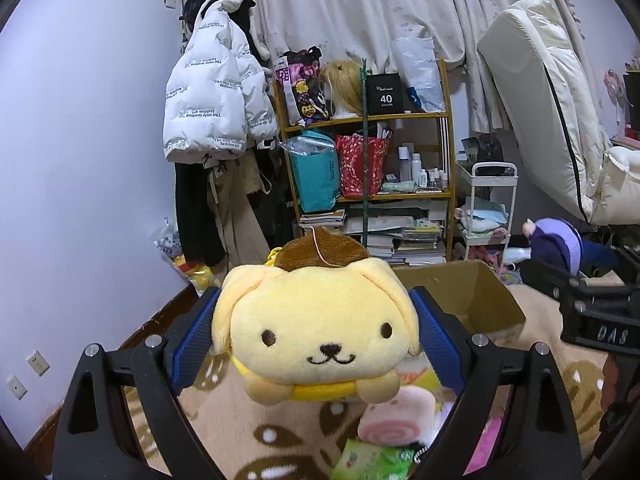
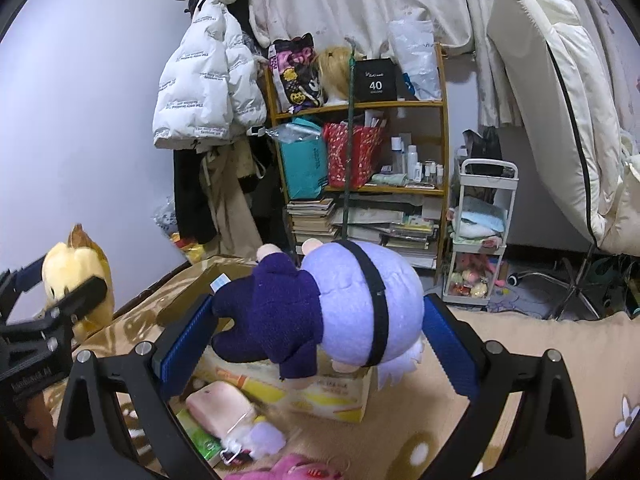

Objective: Organize soft objects
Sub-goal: 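Lift the yellow plush with the left tool while the right tool lifts the doll over the box, then release the yellow plush into the box with the left tool while the right tool drops the doll in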

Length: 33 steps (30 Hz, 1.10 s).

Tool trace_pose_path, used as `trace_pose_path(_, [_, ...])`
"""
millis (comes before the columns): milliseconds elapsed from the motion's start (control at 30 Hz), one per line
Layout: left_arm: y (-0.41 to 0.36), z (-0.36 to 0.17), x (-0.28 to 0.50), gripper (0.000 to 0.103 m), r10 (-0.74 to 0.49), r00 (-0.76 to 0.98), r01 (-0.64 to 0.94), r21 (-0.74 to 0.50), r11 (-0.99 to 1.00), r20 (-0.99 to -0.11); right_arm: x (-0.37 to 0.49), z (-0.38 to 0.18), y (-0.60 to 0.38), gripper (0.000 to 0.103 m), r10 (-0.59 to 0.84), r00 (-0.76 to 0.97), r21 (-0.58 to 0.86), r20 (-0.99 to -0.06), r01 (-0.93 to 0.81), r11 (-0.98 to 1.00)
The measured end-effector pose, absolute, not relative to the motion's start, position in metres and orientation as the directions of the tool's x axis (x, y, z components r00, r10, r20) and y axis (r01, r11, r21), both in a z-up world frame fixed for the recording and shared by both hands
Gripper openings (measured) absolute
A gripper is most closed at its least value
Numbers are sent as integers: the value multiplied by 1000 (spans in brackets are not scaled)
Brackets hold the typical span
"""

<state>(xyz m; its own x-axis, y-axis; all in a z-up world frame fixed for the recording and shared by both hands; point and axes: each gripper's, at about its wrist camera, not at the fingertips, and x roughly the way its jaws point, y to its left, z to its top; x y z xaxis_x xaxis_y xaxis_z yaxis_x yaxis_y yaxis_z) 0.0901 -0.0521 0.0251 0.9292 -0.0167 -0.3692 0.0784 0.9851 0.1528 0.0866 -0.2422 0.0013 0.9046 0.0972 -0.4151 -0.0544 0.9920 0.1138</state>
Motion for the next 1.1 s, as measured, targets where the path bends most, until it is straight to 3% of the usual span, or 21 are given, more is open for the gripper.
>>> trace_pose_path(367, [-69,18,148,91,-62,916,142,177,974,-396,113,-11,-246,103,77,908,77,-412,-50,996])
trace_pose_path(600, [-76,-9,168,91,-98,889,189,164,968,-447,138,-28,-253,103,95,883,111,-460,-49,993])
trace_pose_path(1100, [-81,-35,197,92,-91,854,180,128,975,-513,148,-53,-250,103,94,861,71,-501,-67,995])
